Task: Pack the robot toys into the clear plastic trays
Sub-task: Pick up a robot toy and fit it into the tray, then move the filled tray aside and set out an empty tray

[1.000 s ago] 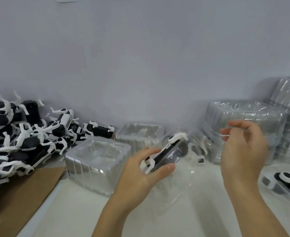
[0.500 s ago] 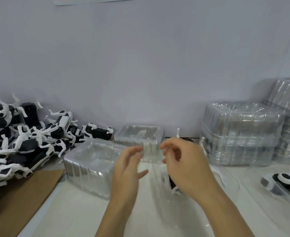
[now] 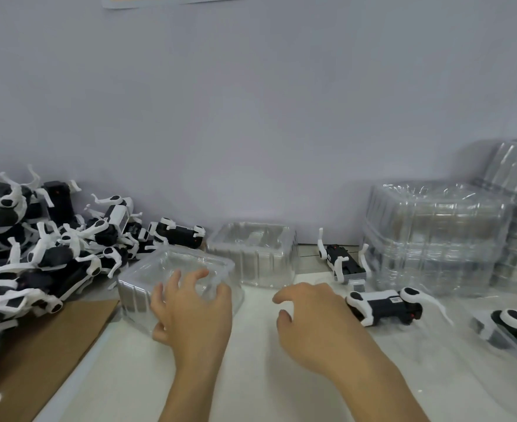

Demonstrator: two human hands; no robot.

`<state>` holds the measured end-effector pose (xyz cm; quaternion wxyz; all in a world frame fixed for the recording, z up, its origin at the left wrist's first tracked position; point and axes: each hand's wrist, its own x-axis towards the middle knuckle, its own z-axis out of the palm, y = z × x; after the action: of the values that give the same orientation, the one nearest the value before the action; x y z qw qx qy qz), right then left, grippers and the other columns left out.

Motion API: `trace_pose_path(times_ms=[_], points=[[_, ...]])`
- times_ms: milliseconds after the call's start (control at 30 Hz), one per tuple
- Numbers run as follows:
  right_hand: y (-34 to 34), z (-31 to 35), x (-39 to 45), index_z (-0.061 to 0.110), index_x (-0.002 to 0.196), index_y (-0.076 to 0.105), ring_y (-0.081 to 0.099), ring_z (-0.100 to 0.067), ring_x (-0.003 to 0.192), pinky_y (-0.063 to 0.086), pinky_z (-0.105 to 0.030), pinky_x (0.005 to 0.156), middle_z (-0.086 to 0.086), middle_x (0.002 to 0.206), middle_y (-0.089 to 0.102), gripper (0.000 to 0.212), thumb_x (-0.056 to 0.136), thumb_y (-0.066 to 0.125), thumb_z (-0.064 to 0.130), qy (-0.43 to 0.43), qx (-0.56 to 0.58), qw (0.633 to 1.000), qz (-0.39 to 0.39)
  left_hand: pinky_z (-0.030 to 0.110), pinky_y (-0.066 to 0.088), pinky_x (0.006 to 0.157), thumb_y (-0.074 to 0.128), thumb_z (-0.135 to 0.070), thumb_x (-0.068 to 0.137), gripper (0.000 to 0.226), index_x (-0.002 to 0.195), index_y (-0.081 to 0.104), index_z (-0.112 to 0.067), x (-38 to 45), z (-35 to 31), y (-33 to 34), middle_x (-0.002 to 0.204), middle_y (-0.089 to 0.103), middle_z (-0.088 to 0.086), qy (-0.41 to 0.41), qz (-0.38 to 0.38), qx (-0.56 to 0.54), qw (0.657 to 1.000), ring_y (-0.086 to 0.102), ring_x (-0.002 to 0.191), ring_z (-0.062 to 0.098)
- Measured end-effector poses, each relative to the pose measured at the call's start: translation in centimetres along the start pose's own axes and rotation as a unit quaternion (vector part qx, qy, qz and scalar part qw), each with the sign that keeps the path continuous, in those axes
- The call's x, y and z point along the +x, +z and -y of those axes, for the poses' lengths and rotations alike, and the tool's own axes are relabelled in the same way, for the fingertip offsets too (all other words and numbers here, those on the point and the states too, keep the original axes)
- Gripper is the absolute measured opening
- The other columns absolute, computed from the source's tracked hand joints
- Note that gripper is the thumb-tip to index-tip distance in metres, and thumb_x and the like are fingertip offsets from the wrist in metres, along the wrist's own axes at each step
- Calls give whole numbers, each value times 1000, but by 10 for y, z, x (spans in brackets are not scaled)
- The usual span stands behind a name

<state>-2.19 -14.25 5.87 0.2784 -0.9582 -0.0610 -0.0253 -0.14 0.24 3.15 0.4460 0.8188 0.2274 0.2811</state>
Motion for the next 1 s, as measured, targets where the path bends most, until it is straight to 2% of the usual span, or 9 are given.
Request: trace_pose_path(times_ms=[100, 200, 400, 467, 533, 600, 700, 867, 1000], points=[[-8, -10, 4, 37, 131, 55, 58, -16, 112, 43, -23, 83, 4, 140, 48, 36, 98, 45, 30, 38, 16, 999, -9, 49, 16, 111, 66, -28, 86, 37, 122, 60, -32, -1, 5, 2, 155, 34, -7, 4, 22, 61, 998, 4, 146, 12], [-16, -19, 5, 35, 126, 59, 58, -17, 111, 46, -24, 83, 1, 132, 53, 31, 98, 45, 30, 78, 19, 997, -19, 47, 19, 108, 64, -37, 87, 44, 130, 55, -33, -1, 11, 0, 151, 37, -11, 26, 50, 145, 988, 0, 145, 12], [-34, -46, 8, 24, 120, 62, 51, -20, 93, 44, -28, 77, -3, 123, 60, 29, 97, 46, 31, 165, -27, 985, -37, 44, 24, 103, 62, -38, 91, 35, 124, 57, -29, -2, 14, -3, 135, 48, -8, 61, 49, 228, 971, 8, 145, 20], [-41, -61, 9, 25, 120, 60, 51, -23, 100, 44, -30, 83, -3, 126, 60, 30, 95, 45, 32, 205, -38, 977, -47, 43, 24, 103, 62, -37, 91, 28, 117, 60, -28, -2, 14, -4, 131, 50, -8, 63, 47, 230, 970, 10, 145, 20], [-44, -75, 10, 28, 122, 57, 50, -30, 119, 42, -38, 100, -5, 133, 56, 33, 93, 44, 35, 249, -61, 966, -39, 43, 25, 102, 62, -37, 91, 20, 108, 60, -27, -2, 14, -5, 128, 51, -8, 65, 48, 237, 968, 10, 144, 21], [-45, -83, 10, 31, 126, 53, 38, -37, 132, 29, -47, 112, -9, 141, 49, 36, 91, 46, 37, 300, -69, 951, -41, 43, 26, 103, 62, -37, 92, 17, 105, 59, -26, -2, 15, -5, 126, 51, -8, 68, 50, 247, 965, 11, 144, 21], [-41, -86, 10, 30, 128, 48, 28, -40, 133, 20, -48, 110, -12, 141, 41, 38, 91, 49, 32, 351, -56, 932, -69, 43, 28, 103, 61, -34, 94, 23, 115, 60, -26, -1, 17, -5, 128, 53, -7, 77, 45, 250, 964, 12, 144, 22], [-23, -64, 18, 32, 129, 49, 41, -32, 121, 30, -40, 99, -4, 126, 51, 35, 94, 49, 36, 260, -54, 960, -91, 42, 28, 105, 60, -35, 96, 24, 118, 59, -25, 0, 20, -5, 131, 52, -8, 86, 45, 247, 964, 12, 145, 22], [-6, -48, 18, 32, 132, 52, 48, -23, 122, 40, -36, 102, 3, 127, 53, 37, 95, 52, 35, 160, 25, 986, -50, 40, 21, 108, 60, -36, 96, 24, 117, 62, -22, 0, 18, -8, 130, 55, -6, 97, 33, 226, 969, 18, 143, 20]])
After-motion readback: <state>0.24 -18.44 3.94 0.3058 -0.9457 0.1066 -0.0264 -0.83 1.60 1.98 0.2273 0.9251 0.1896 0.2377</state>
